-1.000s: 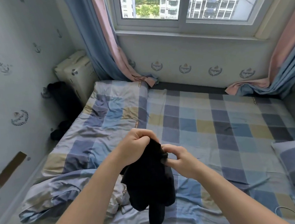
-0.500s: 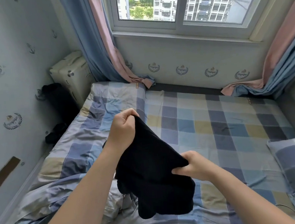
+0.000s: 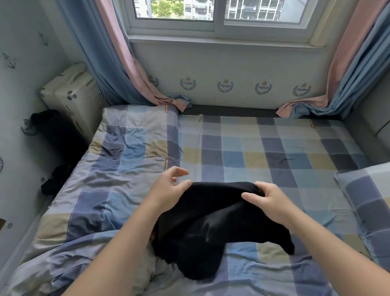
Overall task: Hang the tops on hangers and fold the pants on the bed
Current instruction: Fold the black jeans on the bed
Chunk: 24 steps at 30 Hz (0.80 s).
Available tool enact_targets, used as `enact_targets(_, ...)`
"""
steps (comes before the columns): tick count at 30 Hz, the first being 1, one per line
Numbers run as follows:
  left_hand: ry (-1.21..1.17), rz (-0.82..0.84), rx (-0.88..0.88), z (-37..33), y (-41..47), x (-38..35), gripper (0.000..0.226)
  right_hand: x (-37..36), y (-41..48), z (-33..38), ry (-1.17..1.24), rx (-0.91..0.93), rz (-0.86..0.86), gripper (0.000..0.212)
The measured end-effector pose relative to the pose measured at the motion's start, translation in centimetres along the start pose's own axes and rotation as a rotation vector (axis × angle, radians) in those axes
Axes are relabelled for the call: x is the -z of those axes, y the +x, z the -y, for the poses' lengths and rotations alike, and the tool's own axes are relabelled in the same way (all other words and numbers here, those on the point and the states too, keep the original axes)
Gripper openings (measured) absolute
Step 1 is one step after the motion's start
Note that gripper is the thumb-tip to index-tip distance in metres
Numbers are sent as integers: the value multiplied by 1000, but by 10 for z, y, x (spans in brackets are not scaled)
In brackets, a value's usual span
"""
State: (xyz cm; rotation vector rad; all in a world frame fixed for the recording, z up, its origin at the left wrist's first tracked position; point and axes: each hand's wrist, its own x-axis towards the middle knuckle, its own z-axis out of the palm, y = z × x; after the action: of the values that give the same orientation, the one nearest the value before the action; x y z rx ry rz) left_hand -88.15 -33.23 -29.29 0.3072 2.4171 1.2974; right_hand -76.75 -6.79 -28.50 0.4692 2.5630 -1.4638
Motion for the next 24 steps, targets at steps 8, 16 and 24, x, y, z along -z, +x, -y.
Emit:
enact_targets(8,-64,276,-163,-18,-25,-75,90,6,-4,50,266,81,85,15)
enact_targets(16,-241,23,-191,-30,-26,-60,32,13,-14,40,354,104,135,31)
enact_targets(24,-569,-9,-56,-55,-30,-36,23,-20,-22,6,198,-41,316,57)
